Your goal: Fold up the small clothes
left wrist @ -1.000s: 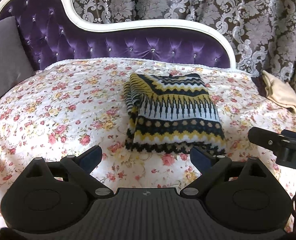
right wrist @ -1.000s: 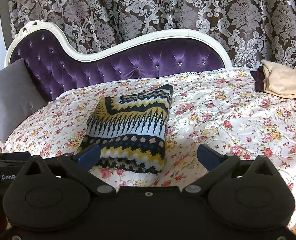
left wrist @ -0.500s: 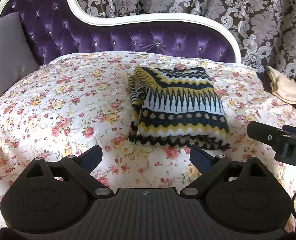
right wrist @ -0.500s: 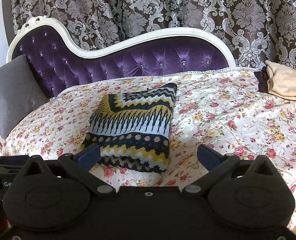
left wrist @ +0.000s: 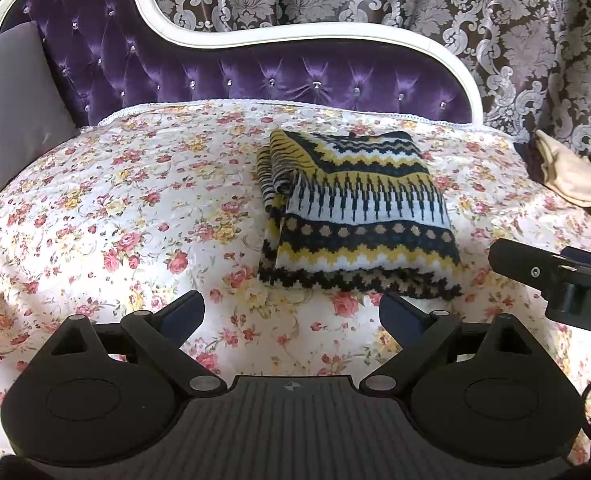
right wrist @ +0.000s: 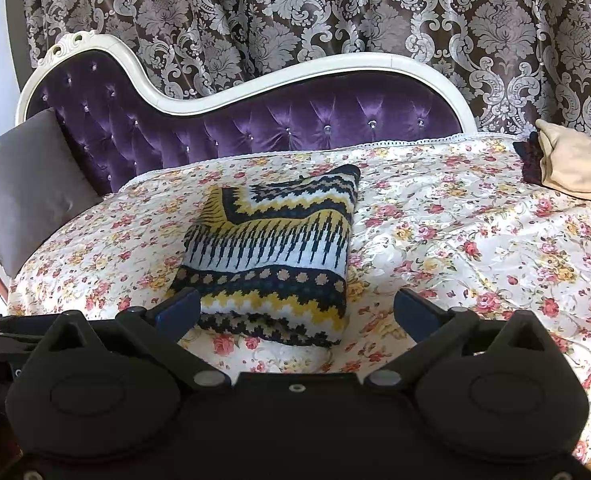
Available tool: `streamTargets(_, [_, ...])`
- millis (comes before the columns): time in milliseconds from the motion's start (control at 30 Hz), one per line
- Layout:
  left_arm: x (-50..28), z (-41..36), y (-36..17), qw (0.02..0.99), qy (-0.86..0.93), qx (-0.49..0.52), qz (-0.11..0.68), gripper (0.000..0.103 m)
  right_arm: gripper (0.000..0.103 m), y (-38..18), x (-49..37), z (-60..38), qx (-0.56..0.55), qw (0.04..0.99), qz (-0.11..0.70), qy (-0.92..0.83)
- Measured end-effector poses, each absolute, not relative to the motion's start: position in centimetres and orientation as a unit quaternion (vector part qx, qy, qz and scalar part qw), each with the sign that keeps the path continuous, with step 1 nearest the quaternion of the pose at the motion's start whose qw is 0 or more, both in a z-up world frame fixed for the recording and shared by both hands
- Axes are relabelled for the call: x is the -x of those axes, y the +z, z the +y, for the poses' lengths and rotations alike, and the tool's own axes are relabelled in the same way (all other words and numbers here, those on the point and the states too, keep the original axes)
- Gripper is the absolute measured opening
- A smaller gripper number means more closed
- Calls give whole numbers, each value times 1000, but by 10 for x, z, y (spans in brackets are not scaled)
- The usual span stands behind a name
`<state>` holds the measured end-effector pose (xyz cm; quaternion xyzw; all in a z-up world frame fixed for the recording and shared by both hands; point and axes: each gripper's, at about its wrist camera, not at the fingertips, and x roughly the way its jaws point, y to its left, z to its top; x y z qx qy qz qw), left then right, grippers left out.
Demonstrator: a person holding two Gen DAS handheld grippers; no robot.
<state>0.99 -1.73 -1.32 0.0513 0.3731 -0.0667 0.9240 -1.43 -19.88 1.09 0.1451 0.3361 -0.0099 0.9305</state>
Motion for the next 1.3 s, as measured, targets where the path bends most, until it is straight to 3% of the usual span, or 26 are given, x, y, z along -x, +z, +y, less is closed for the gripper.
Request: streamTargets(1300, [-16,-26,-21,915,-79,-60,392,96,103,3,8,-202,-154,926,344,-4])
